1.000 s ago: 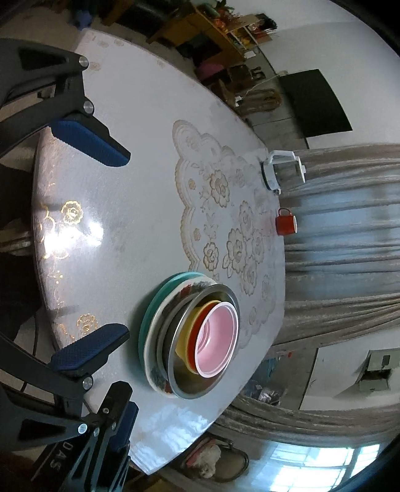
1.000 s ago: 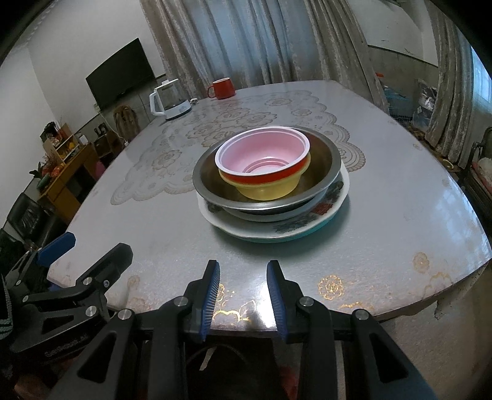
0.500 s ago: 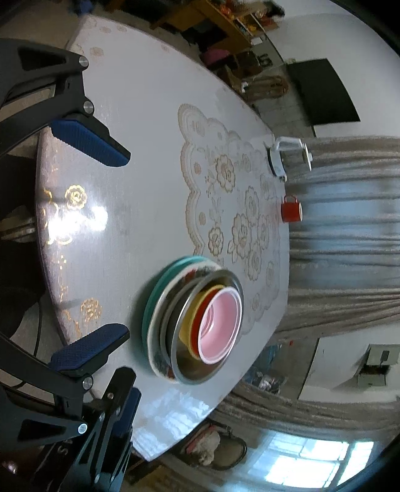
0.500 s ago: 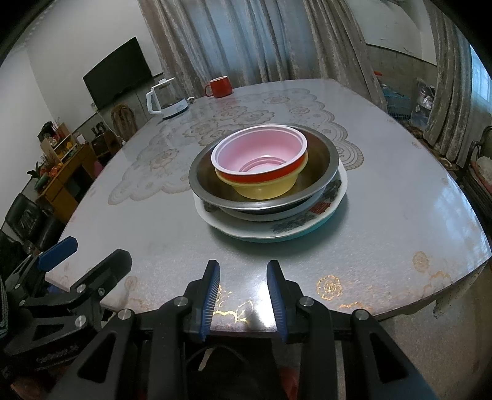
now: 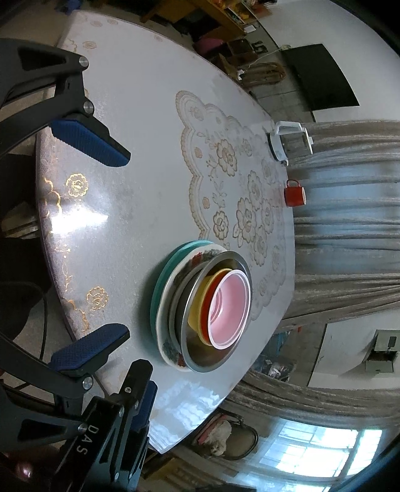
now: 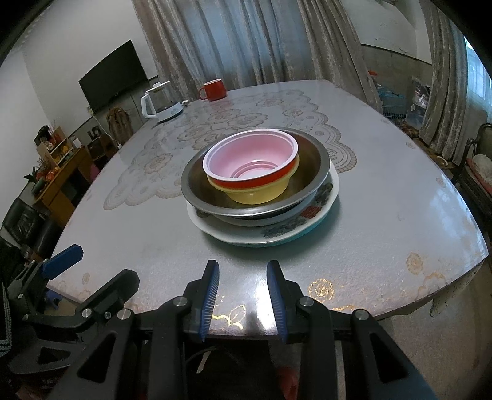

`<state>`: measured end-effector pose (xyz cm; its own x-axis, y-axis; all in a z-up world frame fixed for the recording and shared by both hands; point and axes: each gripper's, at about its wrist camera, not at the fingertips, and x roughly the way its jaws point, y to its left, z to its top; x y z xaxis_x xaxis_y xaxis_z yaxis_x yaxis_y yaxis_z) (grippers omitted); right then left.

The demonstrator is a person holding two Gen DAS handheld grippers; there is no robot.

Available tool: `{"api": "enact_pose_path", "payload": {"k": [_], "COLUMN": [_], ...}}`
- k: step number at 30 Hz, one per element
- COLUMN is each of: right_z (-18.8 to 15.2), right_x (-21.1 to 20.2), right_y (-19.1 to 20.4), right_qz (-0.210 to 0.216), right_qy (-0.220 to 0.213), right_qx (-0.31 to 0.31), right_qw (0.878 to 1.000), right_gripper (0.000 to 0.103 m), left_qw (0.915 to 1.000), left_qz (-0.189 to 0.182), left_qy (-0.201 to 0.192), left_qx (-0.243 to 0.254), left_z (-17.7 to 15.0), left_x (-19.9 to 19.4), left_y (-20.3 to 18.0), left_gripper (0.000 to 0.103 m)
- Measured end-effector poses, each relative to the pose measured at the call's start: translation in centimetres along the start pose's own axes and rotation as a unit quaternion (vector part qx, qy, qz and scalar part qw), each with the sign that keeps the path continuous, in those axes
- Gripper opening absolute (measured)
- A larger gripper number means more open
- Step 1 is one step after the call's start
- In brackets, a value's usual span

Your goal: Organize plates and bowls

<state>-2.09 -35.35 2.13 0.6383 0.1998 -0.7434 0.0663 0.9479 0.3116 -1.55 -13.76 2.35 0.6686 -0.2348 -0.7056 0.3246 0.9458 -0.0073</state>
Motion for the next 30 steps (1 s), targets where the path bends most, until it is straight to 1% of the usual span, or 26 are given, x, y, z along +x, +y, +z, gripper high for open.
{"api": "enact_pose_path", "payload": {"k": [30], "right_z": [0.10], "right_x": [0.22], "right_y": [0.01], "right_qz": [-0.005], "right_qy": [0.002], "right_qx": [0.000], "right_qw": [1.000], "right_gripper": [0.032], "left_qw": [1.0000], "left_qz": [-0.006], "left_qy": [-0.002], "left_qx": [0.006], "left_z": [-0.06], "left_x": [0.16], "left_y": [-0.09], "left_gripper": [0.103]}}
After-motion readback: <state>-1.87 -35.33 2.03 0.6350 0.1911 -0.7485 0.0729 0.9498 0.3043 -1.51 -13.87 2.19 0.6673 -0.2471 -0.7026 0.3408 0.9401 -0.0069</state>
